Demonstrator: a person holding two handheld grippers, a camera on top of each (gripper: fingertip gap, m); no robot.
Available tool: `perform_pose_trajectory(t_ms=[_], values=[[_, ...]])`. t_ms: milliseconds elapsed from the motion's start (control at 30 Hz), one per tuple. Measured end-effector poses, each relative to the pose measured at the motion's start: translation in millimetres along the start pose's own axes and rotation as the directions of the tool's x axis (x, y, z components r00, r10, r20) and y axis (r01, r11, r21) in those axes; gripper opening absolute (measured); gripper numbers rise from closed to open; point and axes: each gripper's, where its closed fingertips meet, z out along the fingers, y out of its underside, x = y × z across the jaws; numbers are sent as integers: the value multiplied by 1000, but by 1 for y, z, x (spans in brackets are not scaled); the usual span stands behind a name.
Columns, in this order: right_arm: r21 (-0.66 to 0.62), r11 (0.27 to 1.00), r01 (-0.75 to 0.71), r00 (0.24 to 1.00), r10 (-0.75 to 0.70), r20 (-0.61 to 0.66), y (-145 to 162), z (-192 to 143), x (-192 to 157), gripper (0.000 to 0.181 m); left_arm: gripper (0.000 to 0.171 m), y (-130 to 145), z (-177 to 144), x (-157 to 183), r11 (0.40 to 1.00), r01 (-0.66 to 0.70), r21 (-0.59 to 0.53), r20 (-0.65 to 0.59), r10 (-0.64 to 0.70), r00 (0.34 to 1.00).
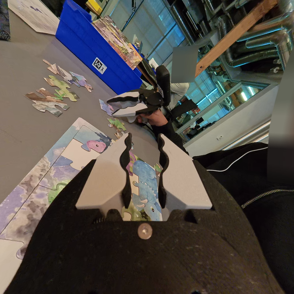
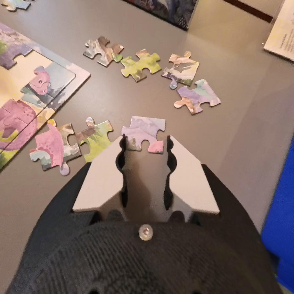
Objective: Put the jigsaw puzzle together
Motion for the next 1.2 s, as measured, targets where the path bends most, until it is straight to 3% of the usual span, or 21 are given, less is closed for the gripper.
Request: perform_pose_trajectory(t_ms=[167,233,500,533,567,633,700,833,933,1067,1200], values=[[-6,1000,-15,1000,15,11,0,2,-2,47,30,0,0,0,1000,-1,-1,0,1,1000],[-6,1000,-9,1000,9,21,0,1,-5,34,30,0,0,0,1000,-3,0,1,3,1000],[-9,999,-39,996,39,75,-3,-6,-11,33,30,-1,0,0,1000,-6,5,4,6,1000],[31,998,-52,994,48,99,-11,-10,-14,30,30,-1,0,0,1000,-7,5,3,7,1000],[90,994,-60,989,47,137,-22,-16,-20,0,30,-1,-1,0,1000,-7,7,3,7,1000],[234,968,-93,973,39,227,-51,-33,-37,2,30,-2,-1,0,1000,-7,11,4,7,1000],[292,953,-81,962,-2,274,-66,-40,-53,6,30,-2,-2,0,1000,-7,13,4,7,1000],[205,978,37,995,-55,87,-55,-22,-41,14,30,-4,-3,1,1000,-10,20,2,10,1000],[132,991,-5,1000,5,0,-36,-13,-14,37,30,-5,-4,2,1000,-11,28,-2,11,1000],[-9,998,-56,996,56,-75,0,-4,15,59,30,-5,-3,3,1000,-11,28,-7,11,1000],[-11,996,-91,994,90,-64,3,-1,16,66,30,-5,-2,4,999,-18,27,-7,18,1000]])
